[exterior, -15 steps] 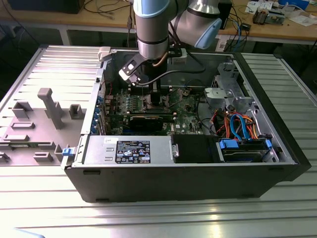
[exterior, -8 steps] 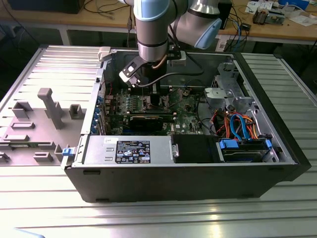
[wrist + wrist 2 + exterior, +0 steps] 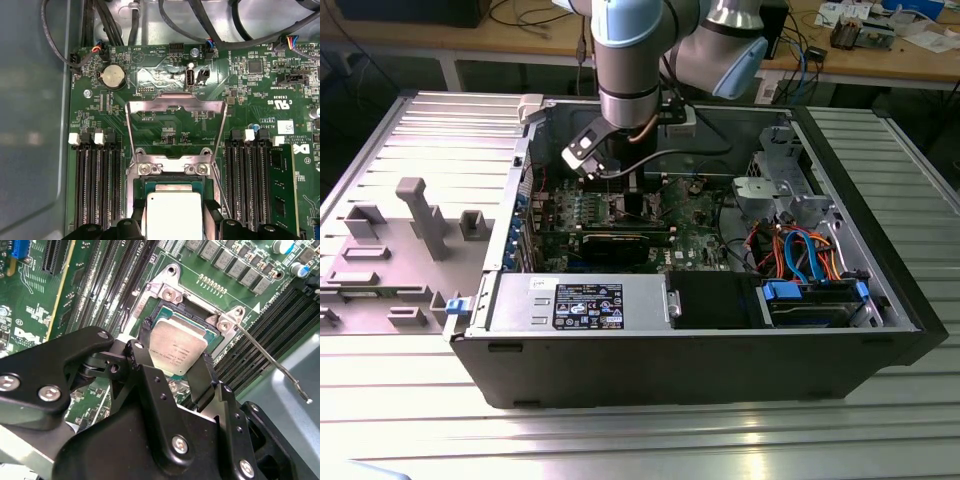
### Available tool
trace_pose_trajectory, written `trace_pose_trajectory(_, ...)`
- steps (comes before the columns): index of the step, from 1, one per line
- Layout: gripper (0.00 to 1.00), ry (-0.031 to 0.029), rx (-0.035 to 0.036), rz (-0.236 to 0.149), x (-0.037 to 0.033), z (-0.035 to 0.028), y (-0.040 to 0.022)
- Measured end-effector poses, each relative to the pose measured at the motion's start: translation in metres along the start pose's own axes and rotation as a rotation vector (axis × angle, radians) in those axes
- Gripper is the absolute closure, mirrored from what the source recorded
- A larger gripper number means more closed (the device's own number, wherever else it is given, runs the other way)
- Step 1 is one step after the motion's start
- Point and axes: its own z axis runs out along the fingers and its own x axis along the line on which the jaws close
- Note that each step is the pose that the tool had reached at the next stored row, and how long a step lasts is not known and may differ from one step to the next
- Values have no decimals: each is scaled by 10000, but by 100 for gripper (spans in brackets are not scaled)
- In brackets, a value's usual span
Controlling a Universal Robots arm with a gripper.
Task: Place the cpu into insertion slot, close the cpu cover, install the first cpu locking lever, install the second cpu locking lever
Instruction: 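Place the cpu into insertion slot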
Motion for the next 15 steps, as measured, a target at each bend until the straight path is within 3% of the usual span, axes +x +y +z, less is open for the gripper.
trace_pose_trajectory(4,46,-26,1,42,6,18,3)
trace_pose_trajectory(11,46,-22,0,53,6,21,-3)
trace_pose_trajectory(12,39,-21,1,52,6,22,-3)
trace_pose_trajectory(15,33,-5,-1,52,8,35,6)
